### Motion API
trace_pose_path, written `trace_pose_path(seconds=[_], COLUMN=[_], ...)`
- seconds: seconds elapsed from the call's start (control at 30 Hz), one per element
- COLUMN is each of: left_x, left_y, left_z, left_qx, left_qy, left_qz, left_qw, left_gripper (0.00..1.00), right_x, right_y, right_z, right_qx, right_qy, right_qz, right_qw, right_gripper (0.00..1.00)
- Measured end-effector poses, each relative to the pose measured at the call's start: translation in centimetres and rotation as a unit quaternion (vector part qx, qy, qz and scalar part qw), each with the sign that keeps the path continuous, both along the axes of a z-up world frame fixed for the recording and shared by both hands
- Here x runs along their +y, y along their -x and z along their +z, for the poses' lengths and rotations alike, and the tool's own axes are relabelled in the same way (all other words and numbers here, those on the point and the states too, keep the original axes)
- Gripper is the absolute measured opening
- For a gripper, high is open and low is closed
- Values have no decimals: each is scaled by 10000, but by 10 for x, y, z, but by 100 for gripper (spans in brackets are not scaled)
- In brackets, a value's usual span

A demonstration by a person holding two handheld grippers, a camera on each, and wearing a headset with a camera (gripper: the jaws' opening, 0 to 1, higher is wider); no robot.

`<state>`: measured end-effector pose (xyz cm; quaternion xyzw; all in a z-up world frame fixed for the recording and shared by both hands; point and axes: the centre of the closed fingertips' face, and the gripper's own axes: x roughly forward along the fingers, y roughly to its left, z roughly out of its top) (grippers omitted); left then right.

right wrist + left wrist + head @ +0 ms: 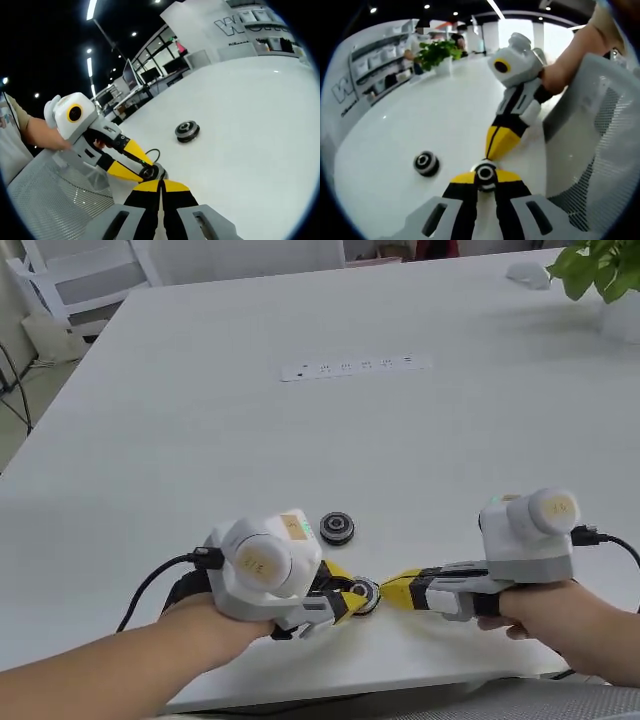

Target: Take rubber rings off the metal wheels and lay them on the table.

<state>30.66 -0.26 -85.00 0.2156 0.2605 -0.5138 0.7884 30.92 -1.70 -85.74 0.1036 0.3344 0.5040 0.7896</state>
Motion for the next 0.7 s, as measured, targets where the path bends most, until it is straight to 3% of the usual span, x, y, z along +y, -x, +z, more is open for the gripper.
trace_pose_path(seconds=[0.7], left_x=[-1], left_y=[1], left_z=[0], left_qx=[-21], left_qy=[-57], left_qz=[-23], left_qw=[10000], left_gripper=[12], right_x=[1], right_y=[2], right_z=[7], right_qx=[167], right_qy=[-187], right_qz=[-94], right_qw=[9996], right_gripper=[0])
